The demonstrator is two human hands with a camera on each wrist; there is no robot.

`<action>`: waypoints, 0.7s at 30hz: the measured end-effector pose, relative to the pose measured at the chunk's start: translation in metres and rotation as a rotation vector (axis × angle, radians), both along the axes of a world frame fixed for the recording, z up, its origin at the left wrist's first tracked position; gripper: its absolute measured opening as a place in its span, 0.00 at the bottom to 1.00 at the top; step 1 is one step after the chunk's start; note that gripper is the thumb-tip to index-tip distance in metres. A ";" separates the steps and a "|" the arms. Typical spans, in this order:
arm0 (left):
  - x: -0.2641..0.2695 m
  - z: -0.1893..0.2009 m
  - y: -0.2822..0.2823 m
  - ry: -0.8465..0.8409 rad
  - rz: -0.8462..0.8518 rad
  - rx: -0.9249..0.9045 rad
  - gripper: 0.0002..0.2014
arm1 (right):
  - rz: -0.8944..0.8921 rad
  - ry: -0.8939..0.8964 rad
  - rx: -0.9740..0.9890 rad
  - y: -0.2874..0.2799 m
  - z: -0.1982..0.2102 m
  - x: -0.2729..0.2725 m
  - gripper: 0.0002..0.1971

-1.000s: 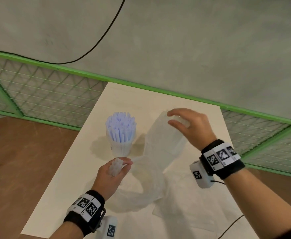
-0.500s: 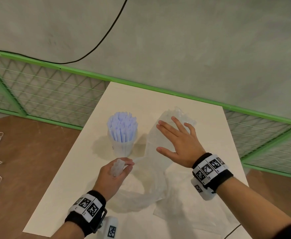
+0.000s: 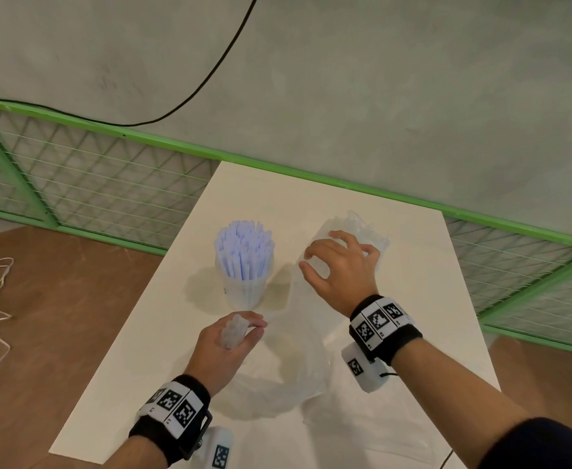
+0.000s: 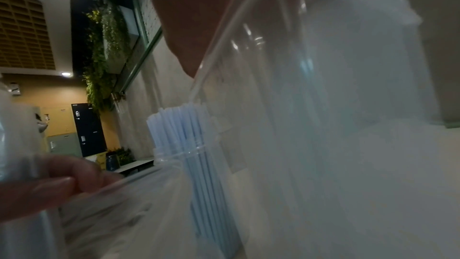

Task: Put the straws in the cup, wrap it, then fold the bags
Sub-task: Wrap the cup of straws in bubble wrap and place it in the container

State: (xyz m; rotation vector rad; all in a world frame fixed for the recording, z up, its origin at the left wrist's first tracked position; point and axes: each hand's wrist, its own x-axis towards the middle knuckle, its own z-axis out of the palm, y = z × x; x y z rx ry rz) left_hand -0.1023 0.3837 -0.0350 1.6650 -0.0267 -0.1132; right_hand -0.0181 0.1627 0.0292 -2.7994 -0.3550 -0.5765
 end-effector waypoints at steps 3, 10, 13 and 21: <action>0.000 0.001 -0.001 0.008 0.000 0.005 0.08 | -0.009 -0.020 0.082 0.001 -0.003 0.000 0.02; 0.000 0.000 0.001 0.013 0.001 0.024 0.08 | 0.123 0.051 0.239 -0.015 0.007 -0.006 0.11; -0.001 0.001 0.001 0.013 -0.001 0.036 0.08 | 0.155 0.141 -0.077 -0.027 0.005 -0.012 0.20; -0.002 0.005 0.000 0.063 -0.052 0.074 0.08 | 0.338 0.091 0.011 -0.002 0.043 -0.034 0.23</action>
